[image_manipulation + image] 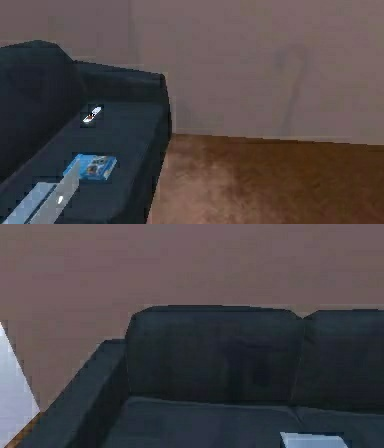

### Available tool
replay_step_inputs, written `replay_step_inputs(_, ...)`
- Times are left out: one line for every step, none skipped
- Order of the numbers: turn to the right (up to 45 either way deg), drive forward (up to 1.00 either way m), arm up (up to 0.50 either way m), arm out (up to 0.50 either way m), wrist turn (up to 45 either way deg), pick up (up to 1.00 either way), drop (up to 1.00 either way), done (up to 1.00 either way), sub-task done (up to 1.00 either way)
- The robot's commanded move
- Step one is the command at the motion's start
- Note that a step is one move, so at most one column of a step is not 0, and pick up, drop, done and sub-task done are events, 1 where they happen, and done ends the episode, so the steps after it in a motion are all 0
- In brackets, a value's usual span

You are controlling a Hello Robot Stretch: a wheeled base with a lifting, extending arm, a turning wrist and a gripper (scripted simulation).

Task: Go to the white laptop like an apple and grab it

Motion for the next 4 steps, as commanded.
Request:
replay_step_inputs(-42.0,0.0,0.0,0.0,0.0,0.0,0.0,0.0,0.0)
replay_step_inputs(0.0,0.0,0.5,0.0,0.0,0.0,0.0,0.0,0.0)
replay_step_inputs(0.0,0.0,0.3,0.0,0.0,0.0,0.0,0.0,0.0)
replay_step_inputs(0.0,0.0,0.0,0.36,0.0,0.0,0.0,0.0,0.0)
